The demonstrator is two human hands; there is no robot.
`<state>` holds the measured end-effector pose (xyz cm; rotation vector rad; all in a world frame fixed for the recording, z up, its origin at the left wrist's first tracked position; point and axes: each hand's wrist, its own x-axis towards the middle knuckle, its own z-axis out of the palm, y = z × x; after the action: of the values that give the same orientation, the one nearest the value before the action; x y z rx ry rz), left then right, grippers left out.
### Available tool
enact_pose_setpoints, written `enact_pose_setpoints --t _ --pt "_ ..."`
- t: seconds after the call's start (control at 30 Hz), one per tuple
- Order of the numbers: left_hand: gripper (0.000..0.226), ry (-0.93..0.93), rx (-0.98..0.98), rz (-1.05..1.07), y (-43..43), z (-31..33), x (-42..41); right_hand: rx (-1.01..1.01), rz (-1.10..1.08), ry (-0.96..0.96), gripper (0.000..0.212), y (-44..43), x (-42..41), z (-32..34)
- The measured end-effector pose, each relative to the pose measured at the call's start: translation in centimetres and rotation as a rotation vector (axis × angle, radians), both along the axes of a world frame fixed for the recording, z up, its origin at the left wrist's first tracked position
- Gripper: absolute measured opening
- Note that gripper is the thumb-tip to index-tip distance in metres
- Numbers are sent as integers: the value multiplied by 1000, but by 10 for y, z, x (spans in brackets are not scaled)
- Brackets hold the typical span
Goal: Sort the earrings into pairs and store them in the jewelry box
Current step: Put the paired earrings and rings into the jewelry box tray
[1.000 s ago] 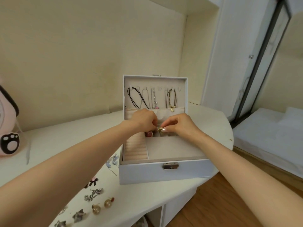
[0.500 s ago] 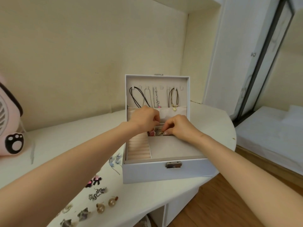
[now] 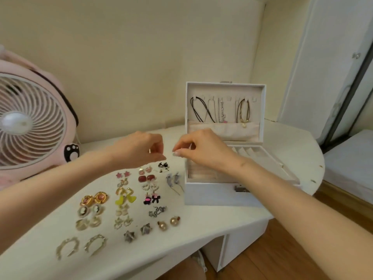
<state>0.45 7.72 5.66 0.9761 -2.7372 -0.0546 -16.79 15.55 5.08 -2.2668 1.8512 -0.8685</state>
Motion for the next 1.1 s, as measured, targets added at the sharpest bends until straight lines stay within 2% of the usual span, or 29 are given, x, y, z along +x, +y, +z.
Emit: enact_pose_setpoints --t 0.23,0.33,0.47,0.57,0.7,0.87,1.1 --pt "21 -424 173 289 -14 -12 81 138 166 -4 19 -33 79 -25" --pt "28 -502 262 382 -16 -19 97 184 188 27 22 -47 102 -36" --pt "30 -465 336 414 -19 -26 107 255 208 75 28 -59 125 -48" --pt "20 -428 392 400 -22 -29 111 279 204 107 30 -65 136 -55" --pt "16 -410 405 393 -23 -32 112 266 199 61 22 -68 145 -59" --pt "16 -400 382 416 -25 -36 114 277 198 47 23 -67 147 -59" --pt "11 -268 436 403 -30 -40 119 258 244 -27 22 -63 150 -59"
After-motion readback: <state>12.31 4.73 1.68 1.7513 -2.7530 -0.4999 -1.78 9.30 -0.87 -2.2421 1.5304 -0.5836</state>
